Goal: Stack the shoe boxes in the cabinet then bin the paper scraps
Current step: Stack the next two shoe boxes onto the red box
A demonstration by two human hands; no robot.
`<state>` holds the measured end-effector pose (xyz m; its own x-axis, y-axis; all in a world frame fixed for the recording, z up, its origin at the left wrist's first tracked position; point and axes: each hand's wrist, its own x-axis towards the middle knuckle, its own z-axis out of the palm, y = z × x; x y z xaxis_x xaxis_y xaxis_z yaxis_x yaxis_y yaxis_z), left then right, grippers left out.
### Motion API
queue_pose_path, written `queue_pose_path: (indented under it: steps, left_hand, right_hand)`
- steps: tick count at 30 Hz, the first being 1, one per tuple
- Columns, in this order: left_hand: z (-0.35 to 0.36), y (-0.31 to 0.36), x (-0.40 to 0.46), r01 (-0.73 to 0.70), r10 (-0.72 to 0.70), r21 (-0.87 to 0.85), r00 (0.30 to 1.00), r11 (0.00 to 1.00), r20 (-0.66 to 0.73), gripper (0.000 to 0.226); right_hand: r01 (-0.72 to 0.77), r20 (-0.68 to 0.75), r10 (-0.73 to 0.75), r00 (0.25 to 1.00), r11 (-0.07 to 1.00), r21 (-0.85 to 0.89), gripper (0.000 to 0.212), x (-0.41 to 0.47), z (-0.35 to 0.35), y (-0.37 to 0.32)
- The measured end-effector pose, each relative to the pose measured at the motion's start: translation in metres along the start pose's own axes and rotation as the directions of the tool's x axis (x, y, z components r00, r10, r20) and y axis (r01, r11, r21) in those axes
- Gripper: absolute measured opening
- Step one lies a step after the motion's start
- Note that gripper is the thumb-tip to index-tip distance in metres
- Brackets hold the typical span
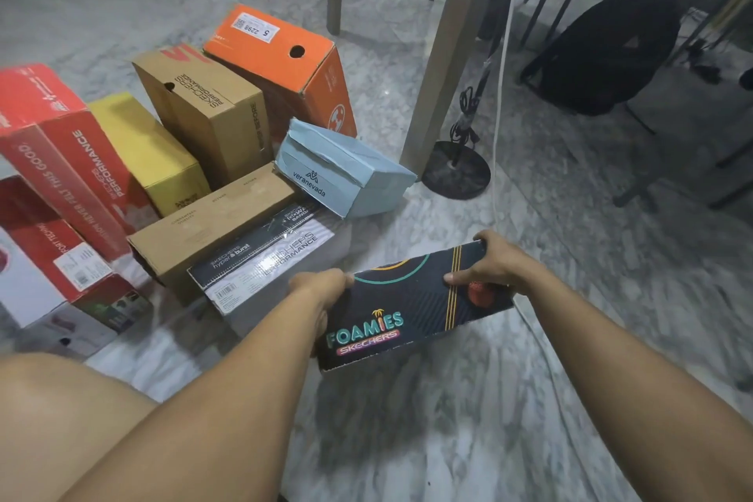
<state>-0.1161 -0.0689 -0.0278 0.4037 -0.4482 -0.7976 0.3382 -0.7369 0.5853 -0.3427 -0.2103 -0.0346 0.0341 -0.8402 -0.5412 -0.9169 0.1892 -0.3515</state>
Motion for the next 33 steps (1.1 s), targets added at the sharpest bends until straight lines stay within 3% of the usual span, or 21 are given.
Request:
queue_pose_path:
  steps: [3, 6, 10, 13, 17, 20, 23, 26, 29, 31, 33]
  left_hand:
    - [-0.013, 0.004, -0.002, 0.017, -0.020, -0.143, 1.000, 0.990, -0.021, 0.040]
    - [-0.022, 0.008, -0.011, 0.017, -0.021, -0.173, 1.000, 0.985, -0.018, 0.034]
    - [-0.031, 0.014, -0.026, -0.067, 0.065, -0.176, 0.998, 0.982, -0.016, 0.029]
    - [-0.041, 0.017, -0.032, -0.076, 0.080, -0.182, 0.997, 0.980, 0.018, 0.033]
    - [-0.059, 0.026, -0.057, -0.120, 0.127, -0.075, 0.987, 0.990, 0.098, 0.004]
    - [-0.075, 0.032, -0.073, -0.171, 0.170, -0.012, 0.968, 0.985, 0.185, 0.002]
    - [-0.095, 0.043, -0.083, -0.256, 0.244, 0.022, 0.943, 0.966, 0.224, 0.021]
    - [-0.121, 0.054, -0.091, -0.401, 0.389, 0.018, 0.898, 0.916, 0.204, 0.013]
    - [-0.155, 0.063, -0.106, -0.546, 0.535, 0.015, 0.826, 0.838, 0.179, 0.042]
    - [-0.181, 0.067, -0.118, -0.587, 0.581, 0.006, 0.804, 0.810, 0.127, 0.079]
    - [-0.207, 0.069, -0.124, -0.605, 0.606, -0.036, 0.793, 0.795, 0.059, 0.088]
  right_hand:
    - [0.032, -0.040, -0.029, 0.999, 0.997, 0.074, 0.097, -0.021, -0.011, -0.004]
    - [0.068, -0.067, -0.059, 0.996, 0.987, 0.147, 0.059, -0.040, -0.023, -0.011]
    - [0.066, -0.081, -0.050, 0.995, 0.975, 0.213, 0.044, -0.063, -0.036, -0.020]
    - [0.060, -0.003, -0.061, 0.998, 0.969, 0.241, 0.045, -0.077, -0.045, -0.020]
    - [0.128, 0.072, -0.154, 0.986, 0.953, 0.276, 0.043, -0.095, -0.059, -0.020]
    - [0.204, 0.056, -0.234, 0.971, 0.924, 0.323, 0.042, -0.114, -0.072, -0.025]
    - [0.287, 0.030, -0.315, 0.949, 0.898, 0.334, 0.044, -0.134, -0.085, -0.037]
    - [0.384, -0.041, -0.394, 0.918, 0.857, 0.345, 0.032, -0.156, -0.092, -0.059]
    - [0.490, -0.102, -0.488, 0.867, 0.797, 0.354, 0.028, -0.173, -0.094, -0.089]
    - [0.545, -0.112, -0.546, 0.830, 0.752, 0.370, 0.041, -0.180, -0.092, -0.112]
    - [0.589, -0.128, -0.590, 0.797, 0.712, 0.382, 0.060, -0.186, -0.088, -0.139]
